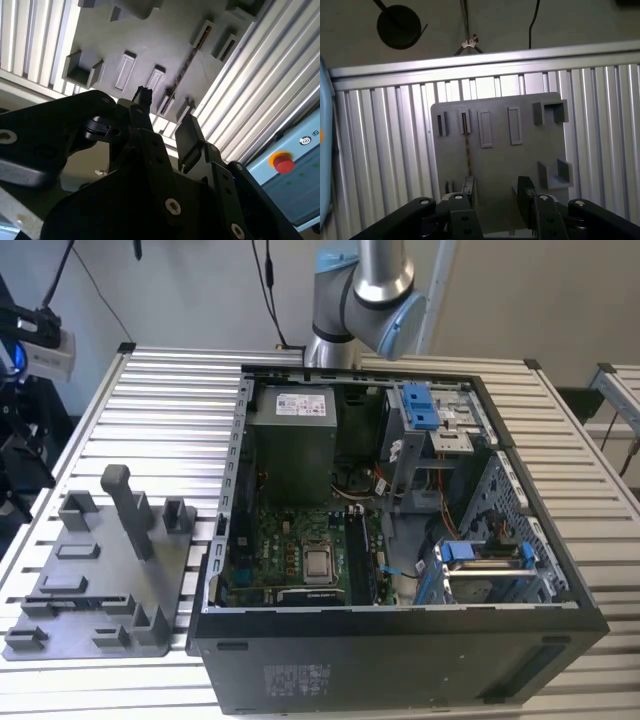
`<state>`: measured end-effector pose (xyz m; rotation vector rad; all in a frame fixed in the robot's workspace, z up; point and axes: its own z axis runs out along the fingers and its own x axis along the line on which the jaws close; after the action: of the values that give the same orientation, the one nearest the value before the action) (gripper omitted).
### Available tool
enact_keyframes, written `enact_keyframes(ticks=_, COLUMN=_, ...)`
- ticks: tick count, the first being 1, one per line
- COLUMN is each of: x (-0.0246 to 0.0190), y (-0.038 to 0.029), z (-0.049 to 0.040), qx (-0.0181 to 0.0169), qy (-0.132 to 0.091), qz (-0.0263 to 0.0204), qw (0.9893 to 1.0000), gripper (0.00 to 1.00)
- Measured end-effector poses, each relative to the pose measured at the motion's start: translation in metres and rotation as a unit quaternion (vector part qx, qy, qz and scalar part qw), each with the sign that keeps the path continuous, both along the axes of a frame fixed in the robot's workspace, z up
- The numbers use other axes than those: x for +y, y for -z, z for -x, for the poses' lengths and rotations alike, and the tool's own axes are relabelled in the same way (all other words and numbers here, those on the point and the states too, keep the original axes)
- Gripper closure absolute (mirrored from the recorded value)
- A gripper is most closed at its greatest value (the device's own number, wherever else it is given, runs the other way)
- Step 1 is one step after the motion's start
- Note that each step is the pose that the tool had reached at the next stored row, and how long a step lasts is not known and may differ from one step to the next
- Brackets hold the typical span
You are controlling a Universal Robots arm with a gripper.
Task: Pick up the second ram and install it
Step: 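Pick up the second ram and move it above second insertion slot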
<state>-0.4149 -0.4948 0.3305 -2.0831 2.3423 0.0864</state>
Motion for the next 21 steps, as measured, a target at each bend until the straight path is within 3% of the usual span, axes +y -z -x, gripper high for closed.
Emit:
enact_keyframes(ticks=15, x=-0.0001, y=0.0261, z=0.0026, qx=-0.003, qy=-0.001, qz=0.0, qw=1.0, gripper=0.52)
enact_keyframes(ticks=21, x=-0.0002, y=0.0349, z=0.0041, qx=-0.0055, qy=-0.014, qz=-0.0001, qw=0.9999, gripper=0.52)
